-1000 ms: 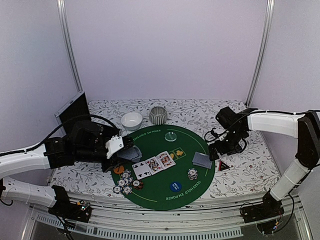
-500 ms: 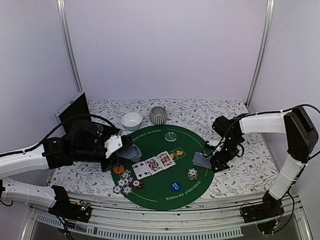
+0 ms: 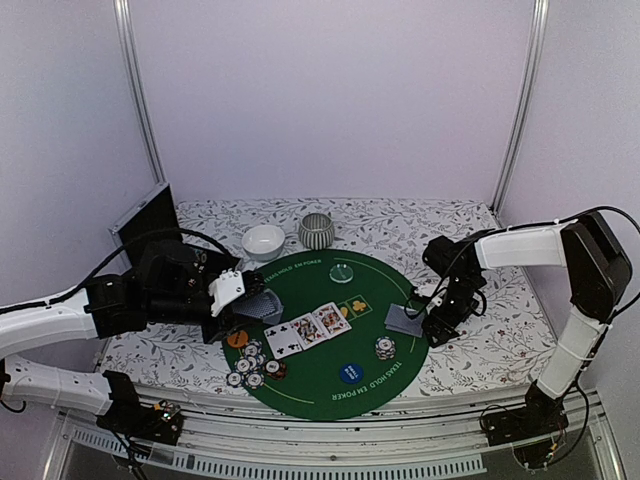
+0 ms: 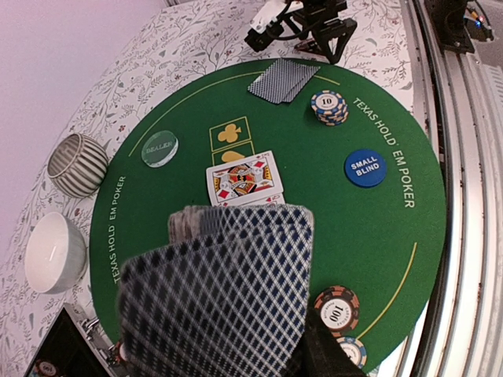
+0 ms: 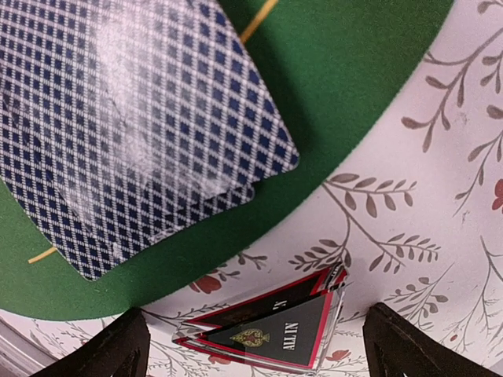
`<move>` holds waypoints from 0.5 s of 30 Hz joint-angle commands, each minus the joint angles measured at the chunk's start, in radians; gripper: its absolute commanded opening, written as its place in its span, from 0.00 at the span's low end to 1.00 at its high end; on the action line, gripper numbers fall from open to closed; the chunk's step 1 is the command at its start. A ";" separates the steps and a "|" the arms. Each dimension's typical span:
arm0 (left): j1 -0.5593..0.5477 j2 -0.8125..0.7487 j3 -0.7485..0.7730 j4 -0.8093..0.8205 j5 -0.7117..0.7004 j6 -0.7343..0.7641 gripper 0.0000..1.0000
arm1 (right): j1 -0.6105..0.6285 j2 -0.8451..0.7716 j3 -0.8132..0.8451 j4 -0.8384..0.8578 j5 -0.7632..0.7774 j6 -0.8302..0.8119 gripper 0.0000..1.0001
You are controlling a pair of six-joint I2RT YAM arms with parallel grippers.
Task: Distribute texas hold em gaming equipment
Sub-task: Pick up the all-in button from the center of the board.
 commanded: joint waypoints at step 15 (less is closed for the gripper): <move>-0.002 -0.010 0.008 0.009 0.006 -0.005 0.37 | -0.001 0.080 0.027 -0.035 0.036 0.020 0.75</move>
